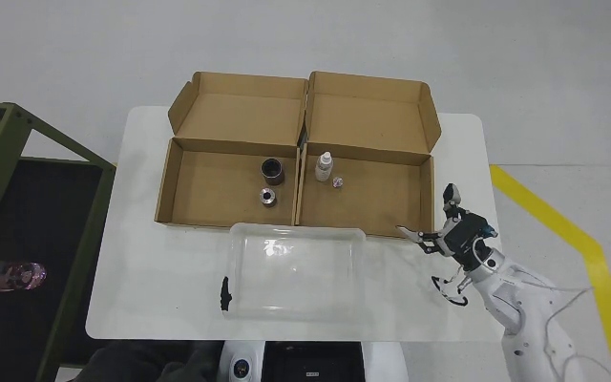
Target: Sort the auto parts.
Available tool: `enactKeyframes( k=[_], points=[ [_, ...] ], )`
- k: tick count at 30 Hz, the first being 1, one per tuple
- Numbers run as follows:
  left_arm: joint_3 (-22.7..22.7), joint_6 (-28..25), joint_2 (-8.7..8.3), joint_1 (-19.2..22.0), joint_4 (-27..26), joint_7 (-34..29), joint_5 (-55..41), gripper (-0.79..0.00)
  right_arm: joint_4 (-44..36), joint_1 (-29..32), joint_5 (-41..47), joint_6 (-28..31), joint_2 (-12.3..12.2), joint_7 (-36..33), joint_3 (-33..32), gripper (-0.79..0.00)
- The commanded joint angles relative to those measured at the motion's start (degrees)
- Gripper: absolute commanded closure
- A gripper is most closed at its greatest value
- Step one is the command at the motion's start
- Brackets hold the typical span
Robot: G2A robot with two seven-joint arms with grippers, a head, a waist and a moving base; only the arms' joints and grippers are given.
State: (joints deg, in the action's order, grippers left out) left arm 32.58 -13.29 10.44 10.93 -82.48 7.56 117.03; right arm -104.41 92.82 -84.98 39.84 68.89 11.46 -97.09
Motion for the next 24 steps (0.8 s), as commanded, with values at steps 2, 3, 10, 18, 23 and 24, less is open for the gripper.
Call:
enactKeyframes(
  k=[2,3,10,18,23,24],
  points=[
    [0.00,0.00,0.00,0.00,0.00,0.00,0.00,-0.785,0.29,1.03,0.06,-1.44,-0.15,-0.31,-1.25,-0.785],
    [0.00,0.00,0.00,0.00,0.00,0.00,0.00,-0.785,0.30,1.35,0.04,-1.76,-0.21,-0.28,-1.63,-0.785],
    [0.00,0.00,0.00,0.00,0.00,0.00,0.00,-0.785,0.80,3.26,0.99,-2.91,-0.56,0.55,-3.53,-0.785],
    [0.00,0.00,0.00,0.00,0.00,0.00,0.00,-0.784,0.82,3.61,1.13,-3.12,-0.66,0.62,-3.81,-0.785],
    [0.00,0.00,0.00,0.00,0.00,0.00,0.00,-0.785,0.82,3.60,1.13,-3.11,-0.66,0.62,-3.81,-0.785],
    [0.00,0.00,0.00,0.00,0.00,0.00,0.00,-0.785,0.82,3.60,1.13,-3.11,-0.66,0.62,-3.81,-0.785]
  ],
)
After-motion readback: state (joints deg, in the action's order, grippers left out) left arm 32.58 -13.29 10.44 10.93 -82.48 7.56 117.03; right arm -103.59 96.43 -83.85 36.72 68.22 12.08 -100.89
